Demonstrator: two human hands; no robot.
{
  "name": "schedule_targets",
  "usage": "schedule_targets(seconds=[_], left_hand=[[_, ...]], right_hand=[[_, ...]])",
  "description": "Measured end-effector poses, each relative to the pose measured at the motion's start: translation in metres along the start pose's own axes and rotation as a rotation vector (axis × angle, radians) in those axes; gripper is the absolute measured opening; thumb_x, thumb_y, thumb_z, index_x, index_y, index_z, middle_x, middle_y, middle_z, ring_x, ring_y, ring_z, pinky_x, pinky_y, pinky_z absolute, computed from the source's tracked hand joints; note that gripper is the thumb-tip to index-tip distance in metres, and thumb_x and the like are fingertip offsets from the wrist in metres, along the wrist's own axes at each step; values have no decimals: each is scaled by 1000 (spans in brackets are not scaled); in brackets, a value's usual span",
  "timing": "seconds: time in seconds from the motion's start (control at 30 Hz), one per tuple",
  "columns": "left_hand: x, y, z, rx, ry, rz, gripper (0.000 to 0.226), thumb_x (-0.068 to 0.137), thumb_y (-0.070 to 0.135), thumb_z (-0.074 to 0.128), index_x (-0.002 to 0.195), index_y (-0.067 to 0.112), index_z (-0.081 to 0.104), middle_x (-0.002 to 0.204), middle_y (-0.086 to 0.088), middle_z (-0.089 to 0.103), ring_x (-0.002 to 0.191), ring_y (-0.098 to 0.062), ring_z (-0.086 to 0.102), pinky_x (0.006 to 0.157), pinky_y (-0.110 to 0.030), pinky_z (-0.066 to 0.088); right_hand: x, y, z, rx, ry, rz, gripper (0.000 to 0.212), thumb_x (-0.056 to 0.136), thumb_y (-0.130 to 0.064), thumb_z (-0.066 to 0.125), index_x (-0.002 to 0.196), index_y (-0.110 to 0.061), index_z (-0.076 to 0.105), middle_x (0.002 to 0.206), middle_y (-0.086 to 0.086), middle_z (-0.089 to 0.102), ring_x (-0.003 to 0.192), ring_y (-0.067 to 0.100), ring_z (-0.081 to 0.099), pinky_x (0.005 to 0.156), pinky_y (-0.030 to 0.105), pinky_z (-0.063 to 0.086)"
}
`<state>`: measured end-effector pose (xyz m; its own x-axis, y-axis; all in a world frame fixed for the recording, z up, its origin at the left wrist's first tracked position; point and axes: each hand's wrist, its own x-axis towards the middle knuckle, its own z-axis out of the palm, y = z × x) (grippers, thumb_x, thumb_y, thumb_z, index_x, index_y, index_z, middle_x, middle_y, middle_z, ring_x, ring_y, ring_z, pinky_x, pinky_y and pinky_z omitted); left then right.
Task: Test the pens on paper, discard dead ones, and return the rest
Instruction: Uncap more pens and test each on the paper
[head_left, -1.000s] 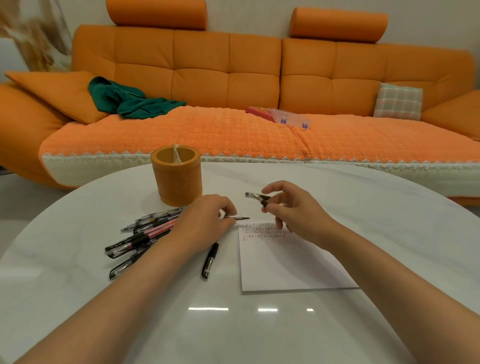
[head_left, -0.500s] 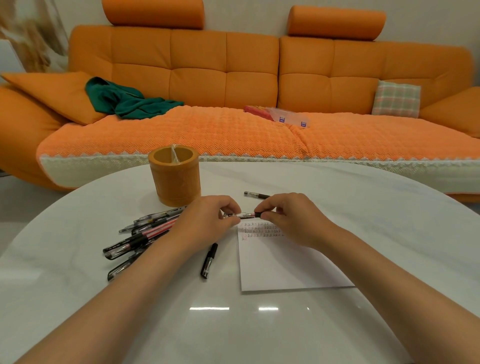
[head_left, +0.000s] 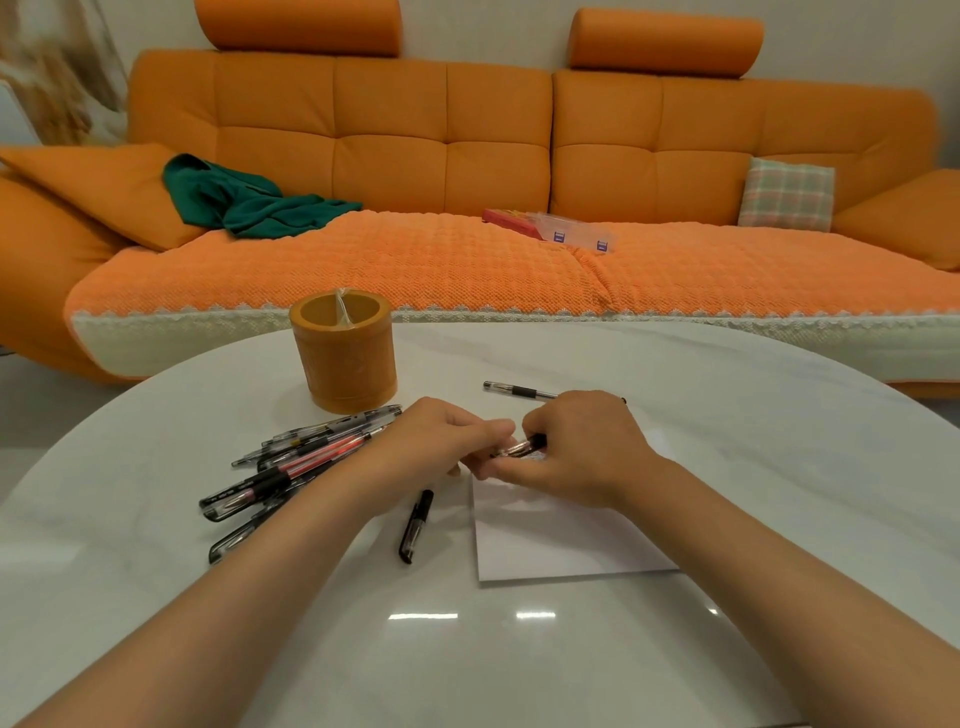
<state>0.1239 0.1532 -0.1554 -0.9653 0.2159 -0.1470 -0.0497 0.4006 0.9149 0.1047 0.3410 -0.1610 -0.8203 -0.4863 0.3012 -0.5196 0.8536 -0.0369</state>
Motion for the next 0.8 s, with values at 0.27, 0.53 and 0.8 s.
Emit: schedule_targets(seconds=[0.27,0.53,0.8], left_hand=[[-1,3,1,34,24,-18,15,88,32,73,86,19,81,65,4,71,58,-1,60,62,-23,45],[8,-6,-15,89,355,86,9,93,28,68,91,22,75,79,10,76,61,4,58,63,-22,46],[0,-19,-31,605,361,135,20,97,26,62,115,34,59,87,16,64,80,-4,59,66,-28,52]], right_hand=[[0,-3,9,51,41,1,58,79,-68,49,56,-15,53,44,-1,41,45,17,33,47,30,24],[10,19,11,465,-31,35,27,90,-13,68,105,-30,53,99,-12,48,84,3,52,75,21,44],[28,35,14,262,-16,270,15,93,-26,67,107,-29,73,100,-7,67,94,15,59,76,31,46]])
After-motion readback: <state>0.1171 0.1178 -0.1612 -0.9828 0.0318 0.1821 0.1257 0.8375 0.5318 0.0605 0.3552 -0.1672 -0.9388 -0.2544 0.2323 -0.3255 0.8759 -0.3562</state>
